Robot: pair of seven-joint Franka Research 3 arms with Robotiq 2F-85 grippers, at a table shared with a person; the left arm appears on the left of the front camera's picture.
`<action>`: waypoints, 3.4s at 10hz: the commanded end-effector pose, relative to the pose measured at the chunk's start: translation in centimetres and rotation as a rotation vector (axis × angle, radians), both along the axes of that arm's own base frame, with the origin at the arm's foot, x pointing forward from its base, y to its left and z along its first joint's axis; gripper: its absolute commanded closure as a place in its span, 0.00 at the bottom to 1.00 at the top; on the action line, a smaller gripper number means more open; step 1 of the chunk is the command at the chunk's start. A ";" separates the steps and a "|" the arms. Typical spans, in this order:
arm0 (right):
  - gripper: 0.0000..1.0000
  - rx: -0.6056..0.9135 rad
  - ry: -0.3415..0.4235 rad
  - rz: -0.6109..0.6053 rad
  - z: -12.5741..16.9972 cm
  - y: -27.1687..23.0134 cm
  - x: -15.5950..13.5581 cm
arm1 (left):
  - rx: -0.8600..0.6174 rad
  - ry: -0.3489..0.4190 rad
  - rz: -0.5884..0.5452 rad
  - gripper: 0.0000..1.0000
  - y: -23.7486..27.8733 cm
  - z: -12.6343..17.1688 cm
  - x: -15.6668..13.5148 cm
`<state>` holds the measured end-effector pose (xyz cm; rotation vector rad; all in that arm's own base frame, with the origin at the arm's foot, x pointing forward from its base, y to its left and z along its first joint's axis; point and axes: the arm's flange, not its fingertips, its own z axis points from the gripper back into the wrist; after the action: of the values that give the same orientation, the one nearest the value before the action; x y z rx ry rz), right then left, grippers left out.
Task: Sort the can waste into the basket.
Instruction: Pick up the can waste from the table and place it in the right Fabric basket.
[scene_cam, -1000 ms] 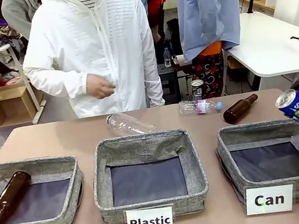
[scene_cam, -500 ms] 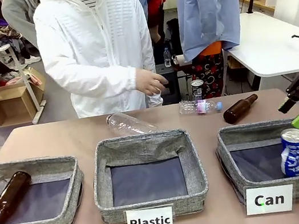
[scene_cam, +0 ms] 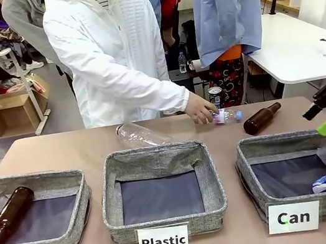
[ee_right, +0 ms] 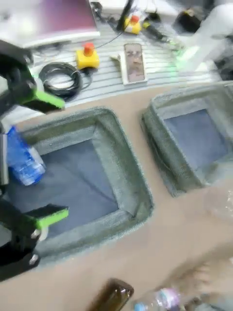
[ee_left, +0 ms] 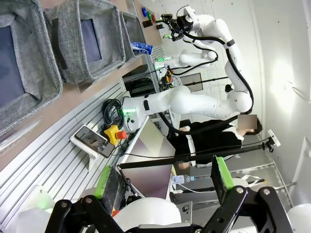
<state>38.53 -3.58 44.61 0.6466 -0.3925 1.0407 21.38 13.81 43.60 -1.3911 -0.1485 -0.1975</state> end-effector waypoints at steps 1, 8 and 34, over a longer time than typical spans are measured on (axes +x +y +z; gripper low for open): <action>0.00 0.467 0.277 -0.490 1.5 0.0 3.2 | -0.012 0.009 0.000 0.00 0.0 0.2 -0.3; 0.00 0.958 0.760 -0.862 -1.3 -9.4 8.6 | -0.012 0.009 0.000 0.00 0.0 0.2 -0.3; 0.00 0.155 -0.222 -0.296 -7.6 -0.5 23.8 | -0.012 0.009 0.000 0.00 0.0 0.2 -0.3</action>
<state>62.27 -4.43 37.17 0.5928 -0.7484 0.8013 21.38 13.85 43.57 -1.3923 -0.1483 -0.1962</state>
